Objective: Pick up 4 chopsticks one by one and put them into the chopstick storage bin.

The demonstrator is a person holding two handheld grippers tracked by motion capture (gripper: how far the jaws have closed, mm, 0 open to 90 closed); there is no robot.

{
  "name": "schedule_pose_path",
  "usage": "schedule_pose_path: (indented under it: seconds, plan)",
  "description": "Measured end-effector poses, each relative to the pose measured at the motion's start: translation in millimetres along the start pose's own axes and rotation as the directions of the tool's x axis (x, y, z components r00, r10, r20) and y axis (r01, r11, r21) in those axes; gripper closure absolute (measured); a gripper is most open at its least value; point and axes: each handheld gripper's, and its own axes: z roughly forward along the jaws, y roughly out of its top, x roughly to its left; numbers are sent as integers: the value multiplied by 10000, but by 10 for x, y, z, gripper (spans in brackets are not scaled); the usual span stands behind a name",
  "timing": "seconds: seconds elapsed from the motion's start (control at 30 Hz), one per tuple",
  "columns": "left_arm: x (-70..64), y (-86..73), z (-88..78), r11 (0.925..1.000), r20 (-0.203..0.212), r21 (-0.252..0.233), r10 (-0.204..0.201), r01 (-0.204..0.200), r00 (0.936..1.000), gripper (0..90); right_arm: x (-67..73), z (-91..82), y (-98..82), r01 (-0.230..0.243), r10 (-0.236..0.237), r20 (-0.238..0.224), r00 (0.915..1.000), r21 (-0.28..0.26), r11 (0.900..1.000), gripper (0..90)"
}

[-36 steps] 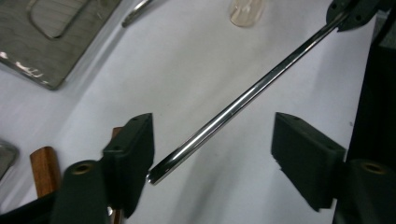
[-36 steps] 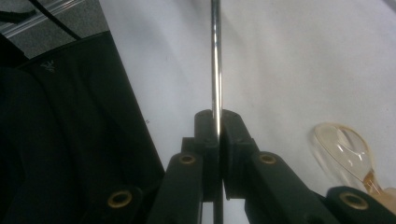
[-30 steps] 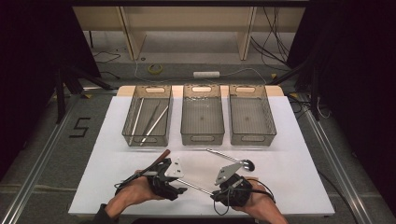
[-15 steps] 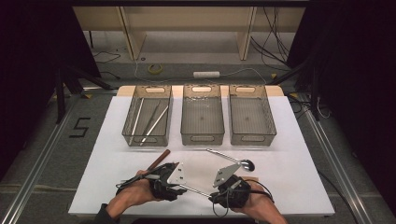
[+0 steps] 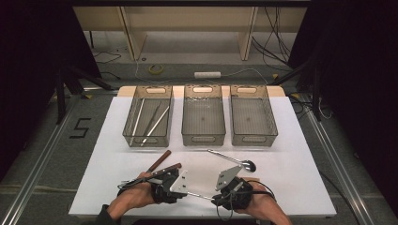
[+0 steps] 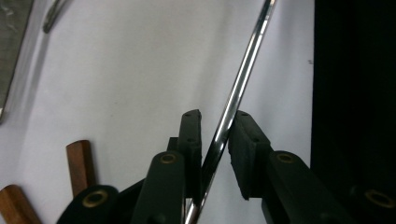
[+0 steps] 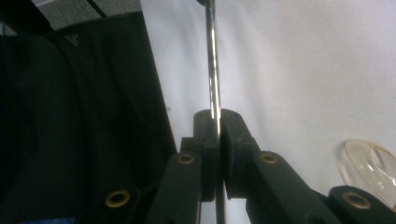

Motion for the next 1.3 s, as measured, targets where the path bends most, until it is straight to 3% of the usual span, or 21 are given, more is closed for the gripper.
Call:
schedule_pose_path:
  seconds: [0.1, 0.17, 0.27, 0.33, 0.4, 0.5, 0.67, 0.77, 0.9, 0.93, 1.03, 1.13, 1.3]
  plan:
    - [-40, 4, 10, 9995, 164, -45, 299, -299, 9994, 794, -51, 15, -29, -176, 176, 248, 9995, 4, 9998, 805]
    - [-61, 15, 10, 9988, 237, -56, 481, -479, 9986, 829, -115, 0, -48, -741, 751, 399, 9964, -257, 9969, 735]
    - [-36, 12, -17, 9995, 44, -28, 318, -318, 9995, 834, -188, -77, -76, -1474, 1508, 378, 9878, -801, 9858, 606]
    - [-14, -11, -37, 9999, 130, -73, 111, -110, 9999, 835, -224, -133, -91, -1849, 1913, 403, 9807, -1263, 9746, 535]
    - [7, -29, -43, 9999, 22, -51, -150, 150, 9999, 835, -254, -192, -103, -2347, 2465, 452, 9681, -1811, 9550, 486]
    - [45, -59, -48, 9982, -107, -109, -593, 592, 9982, 835, -289, -248, -126, -2648, 2907, 710, 9542, -2520, 9308, 431]
    - [124, -110, -98, 9911, -324, -321, -1301, 1290, 9910, 834, -319, -308, -171, -2818, 3329, 1135, 9361, -3244, 9030, 387]
    - [171, -160, -135, 9814, -496, -509, -1874, 1849, 9810, 834, -333, -348, -201, -2836, 3537, 1423, 9245, -3635, 8874, 377]
    - [234, -231, -186, 9639, -623, -739, -2604, 2557, 9635, 835, -355, -435, -274, -2925, 3930, 1699, 9037, -4253, 8565, 367]
    - [245, -242, -199, 9599, -653, -784, -2743, 2691, 9594, 835, -369, -465, -311, -2961, 4075, 1790, 8955, -4441, 8456, 366]
    - [282, -285, -229, 9450, -793, -955, -3206, 3130, 9439, 835, -407, -514, -396, -3111, 4421, 2000, 8744, -4681, 8271, 360]
    - [304, -323, -250, 9326, -833, -1112, -3529, 3432, 9319, 834, -448, -526, -477, -3200, 4589, 2155, 8620, -4710, 8221, 359]
    - [356, -389, -300, 9055, -938, -1458, -4137, 3986, 9056, 835, -493, -517, -544, -3364, 4759, 2231, 8507, -4647, 8191, 358]
